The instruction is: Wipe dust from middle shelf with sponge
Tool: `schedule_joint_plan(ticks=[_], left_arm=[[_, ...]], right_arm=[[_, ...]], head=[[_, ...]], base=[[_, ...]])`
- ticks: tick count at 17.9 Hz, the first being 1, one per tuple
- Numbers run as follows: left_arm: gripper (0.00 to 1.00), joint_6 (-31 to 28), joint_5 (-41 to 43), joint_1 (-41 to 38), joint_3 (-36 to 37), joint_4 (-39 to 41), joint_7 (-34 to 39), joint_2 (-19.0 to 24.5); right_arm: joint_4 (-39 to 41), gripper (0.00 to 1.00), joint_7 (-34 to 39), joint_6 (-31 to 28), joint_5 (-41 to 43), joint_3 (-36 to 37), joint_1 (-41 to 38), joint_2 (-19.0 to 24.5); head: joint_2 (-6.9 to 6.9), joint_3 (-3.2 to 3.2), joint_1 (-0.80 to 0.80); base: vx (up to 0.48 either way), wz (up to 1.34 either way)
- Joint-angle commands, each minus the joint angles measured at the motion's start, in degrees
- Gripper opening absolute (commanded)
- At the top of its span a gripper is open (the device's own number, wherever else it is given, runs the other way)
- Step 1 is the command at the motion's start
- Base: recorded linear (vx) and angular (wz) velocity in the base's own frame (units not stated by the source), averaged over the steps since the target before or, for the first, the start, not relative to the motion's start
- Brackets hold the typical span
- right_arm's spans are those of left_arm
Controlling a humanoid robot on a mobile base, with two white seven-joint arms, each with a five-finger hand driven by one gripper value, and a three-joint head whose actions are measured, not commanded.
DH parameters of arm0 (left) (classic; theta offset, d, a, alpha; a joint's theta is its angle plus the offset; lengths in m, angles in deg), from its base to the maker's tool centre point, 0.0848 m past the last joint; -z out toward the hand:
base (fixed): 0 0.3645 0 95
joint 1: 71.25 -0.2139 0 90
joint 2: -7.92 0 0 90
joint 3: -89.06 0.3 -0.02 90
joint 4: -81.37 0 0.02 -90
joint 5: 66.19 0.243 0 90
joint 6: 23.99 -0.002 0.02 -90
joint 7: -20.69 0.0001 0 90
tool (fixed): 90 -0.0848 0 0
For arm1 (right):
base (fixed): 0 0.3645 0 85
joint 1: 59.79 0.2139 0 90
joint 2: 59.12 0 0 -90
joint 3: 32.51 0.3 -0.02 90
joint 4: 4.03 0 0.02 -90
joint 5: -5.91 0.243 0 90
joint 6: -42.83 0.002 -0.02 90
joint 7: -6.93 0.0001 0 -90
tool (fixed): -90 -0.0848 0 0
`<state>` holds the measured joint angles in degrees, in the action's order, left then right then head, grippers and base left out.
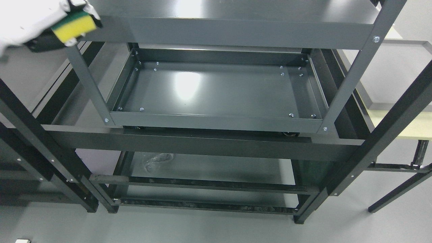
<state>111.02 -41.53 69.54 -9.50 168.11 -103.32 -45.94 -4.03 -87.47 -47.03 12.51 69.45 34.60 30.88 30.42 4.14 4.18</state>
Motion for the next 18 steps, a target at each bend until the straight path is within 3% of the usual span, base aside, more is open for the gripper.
schedule_joint_plan(ticks=[1,3,7,8,10,14,18], left_arm=[[0.05,0.0,-2.5,9.1,-0.7,0.9,0.1,3.3],[0.05,0.0,-1.8,16.2,7.7,0.7,0.3,-3.4],[0.06,0.0,14.6,23.5,13.7,-2.0,0.2,-31.6],[0.06,0.0,17.6,23.8,14.5,-4.2,0.2,-35.1],[0.05,0.0,22.5,25.8,20.6,-7.2,2.3,-35.1],[0.03,0.0,22.4,28.0,35.3,-7.5,7.3,-35.1],[0.03,-5.2,22.6,30.7,46.5,-8.3,7.3,-35.1]], right_arm=[[1.0,1.00,0.2,-4.2,0.0,0.0,0.0,-1.0],[1.0,1.00,0.3,-4.2,0.0,0.0,0.0,-1.0],[1.0,1.00,0.3,-4.2,0.0,0.0,0.0,-1.0],[1.0,1.00,0.3,-4.2,0.0,0.0,0.0,-1.0],[1.0,1.00,0.3,-4.2,0.0,0.0,0.0,-1.0],[1.0,1.00,0.2,-4.2,0.0,0.0,0.0,-1.0],[1.0,1.00,0.3,-4.2,0.0,0.0,0.0,-1.0]], head=[[0.00,0.00,0.00],[0.00,0.00,0.00],[0.00,0.00,0.00],[0.00,0.00,0.00],[-0.01,0.00,0.00],[0.00,0.00,0.00],[-0.01,0.00,0.00]], base=[[0.000,0.00],[-0.001,0.01],[0.000,0.00],[0.000,0.00],[0.000,0.00],[0.001,-0.01],[0.000,0.00]])
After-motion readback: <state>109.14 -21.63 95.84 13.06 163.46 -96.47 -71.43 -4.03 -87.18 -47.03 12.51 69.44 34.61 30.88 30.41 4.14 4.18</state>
